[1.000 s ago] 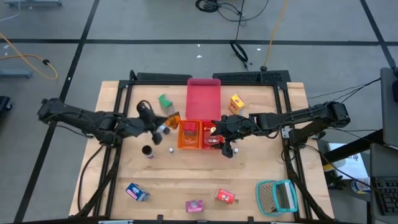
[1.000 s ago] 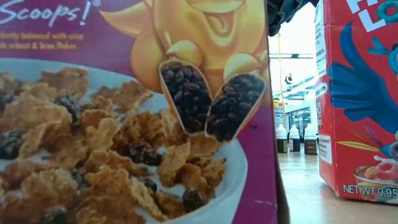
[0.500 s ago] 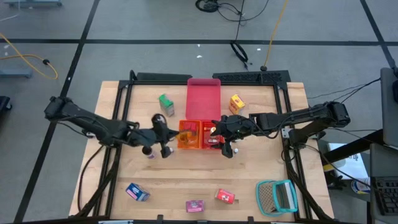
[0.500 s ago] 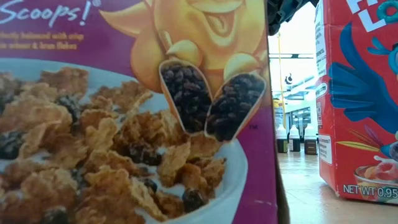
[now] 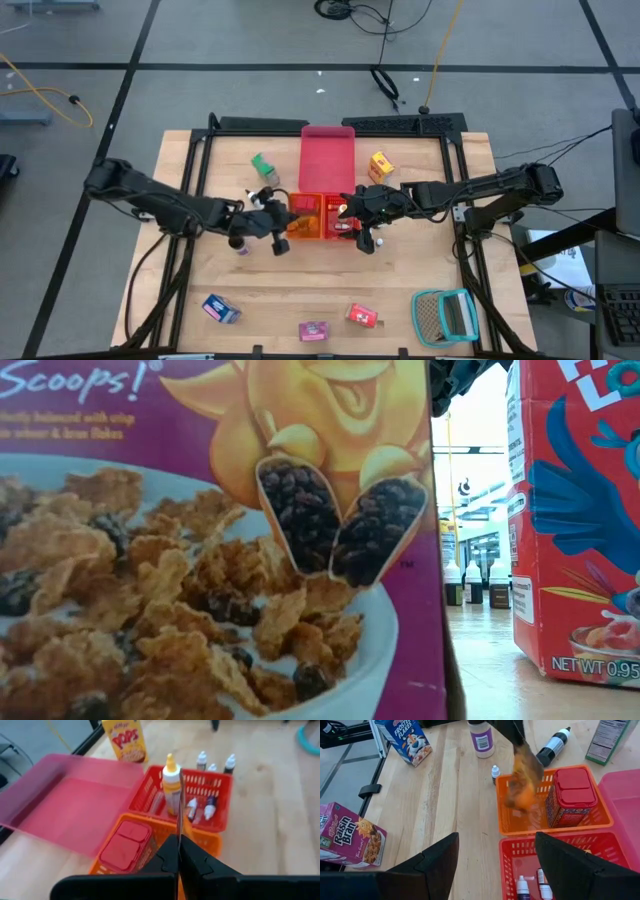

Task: Pick & Place Kitchen Items
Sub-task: Put the orange spice bag into the orange basket

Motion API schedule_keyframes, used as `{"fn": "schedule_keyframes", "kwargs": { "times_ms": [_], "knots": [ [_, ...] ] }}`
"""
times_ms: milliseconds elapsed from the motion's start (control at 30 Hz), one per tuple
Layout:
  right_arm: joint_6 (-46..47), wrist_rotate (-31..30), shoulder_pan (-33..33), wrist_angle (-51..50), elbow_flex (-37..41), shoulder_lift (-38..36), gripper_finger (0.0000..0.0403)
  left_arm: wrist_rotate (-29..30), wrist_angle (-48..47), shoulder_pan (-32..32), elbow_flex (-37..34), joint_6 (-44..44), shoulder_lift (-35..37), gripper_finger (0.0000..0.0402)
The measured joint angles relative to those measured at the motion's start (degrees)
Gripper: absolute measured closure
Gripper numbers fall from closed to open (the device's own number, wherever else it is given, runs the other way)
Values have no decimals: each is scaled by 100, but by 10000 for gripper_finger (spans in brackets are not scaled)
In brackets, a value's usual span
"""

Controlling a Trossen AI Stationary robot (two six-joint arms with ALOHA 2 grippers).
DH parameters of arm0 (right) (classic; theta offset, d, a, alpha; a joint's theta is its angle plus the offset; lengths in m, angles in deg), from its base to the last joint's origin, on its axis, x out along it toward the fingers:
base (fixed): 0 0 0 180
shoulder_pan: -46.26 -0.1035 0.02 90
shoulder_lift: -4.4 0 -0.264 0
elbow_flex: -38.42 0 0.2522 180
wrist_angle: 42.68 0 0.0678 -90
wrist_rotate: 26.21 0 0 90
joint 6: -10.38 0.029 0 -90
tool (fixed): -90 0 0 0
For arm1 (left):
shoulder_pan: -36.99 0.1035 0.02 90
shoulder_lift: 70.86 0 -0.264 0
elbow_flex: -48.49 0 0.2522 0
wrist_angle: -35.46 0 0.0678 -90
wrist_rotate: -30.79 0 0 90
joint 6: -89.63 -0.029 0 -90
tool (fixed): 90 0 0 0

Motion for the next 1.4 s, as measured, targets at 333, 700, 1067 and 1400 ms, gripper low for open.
{"fn": "schedule_keyframes", "kwargs": {
  "times_ms": [333, 700, 1067, 1400],
  "knots": [
    [0, 1, 0, -2, 0, 0, 149, 5, 56, 488, 0, -156, -342, 401],
    [0, 1, 0, -11, 0, 0, 149, 1, 68, 717, 0, -172, -539, 400],
    [0, 1, 0, -13, 0, 0, 149, -224, 70, 710, 0, -192, -537, 333],
    [-15, 1, -2, 1, 31, 0, 149, -110, -338, 652, 13, -407, 16, 259]
  ]
}}
